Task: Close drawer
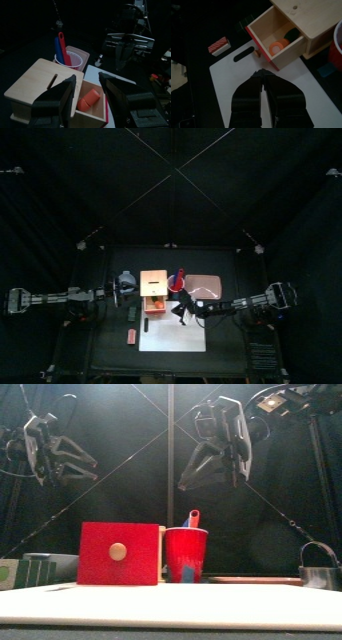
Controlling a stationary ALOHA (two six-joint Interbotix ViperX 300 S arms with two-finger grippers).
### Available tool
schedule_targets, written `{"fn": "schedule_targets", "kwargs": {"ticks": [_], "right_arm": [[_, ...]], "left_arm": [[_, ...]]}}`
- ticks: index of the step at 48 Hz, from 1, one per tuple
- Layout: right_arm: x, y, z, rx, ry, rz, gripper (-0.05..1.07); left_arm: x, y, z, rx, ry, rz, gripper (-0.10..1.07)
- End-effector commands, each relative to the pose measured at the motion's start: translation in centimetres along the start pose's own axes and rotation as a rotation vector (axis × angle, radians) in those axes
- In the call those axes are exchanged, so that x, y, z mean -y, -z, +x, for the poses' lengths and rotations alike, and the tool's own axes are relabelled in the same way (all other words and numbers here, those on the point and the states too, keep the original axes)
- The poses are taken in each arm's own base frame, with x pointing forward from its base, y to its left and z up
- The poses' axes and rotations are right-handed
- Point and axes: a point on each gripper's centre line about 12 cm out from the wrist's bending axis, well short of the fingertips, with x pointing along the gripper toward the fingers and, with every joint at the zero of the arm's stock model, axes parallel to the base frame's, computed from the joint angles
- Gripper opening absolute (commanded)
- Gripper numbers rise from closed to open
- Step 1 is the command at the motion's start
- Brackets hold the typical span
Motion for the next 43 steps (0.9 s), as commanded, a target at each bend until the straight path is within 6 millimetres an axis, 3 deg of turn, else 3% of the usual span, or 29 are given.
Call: {"fn": "schedule_targets", "kwargs": {"ticks": [1,12,19,35,43], "right_arm": [[-0.4,-0.9,-0.7,0.028,-0.019,0.002,0.43],[-0.6,-0.9,-0.5,0.026,-0.021,0.000,0.43],[-1.3,-0.5,-0.1,0.013,-0.033,-0.011,0.43],[-2.6,1.7,2.1,-0.052,-0.037,-0.043,0.43],[-2.9,2.6,3.5,-0.081,-0.029,-0.056,0.43]], "left_arm": [[0.1,-0.9,0.3,0.027,0.001,0.007,0.80],[0.1,-1.2,0.3,0.035,0.000,0.010,0.80],[-0.5,-2.4,0.7,0.060,-0.032,0.030,0.80],[-5.5,-5.1,3.2,-0.202,-0.324,-0.041,0.80],[-7.5,-6.8,5.2,-0.236,-0.387,-0.002,0.80]]}}
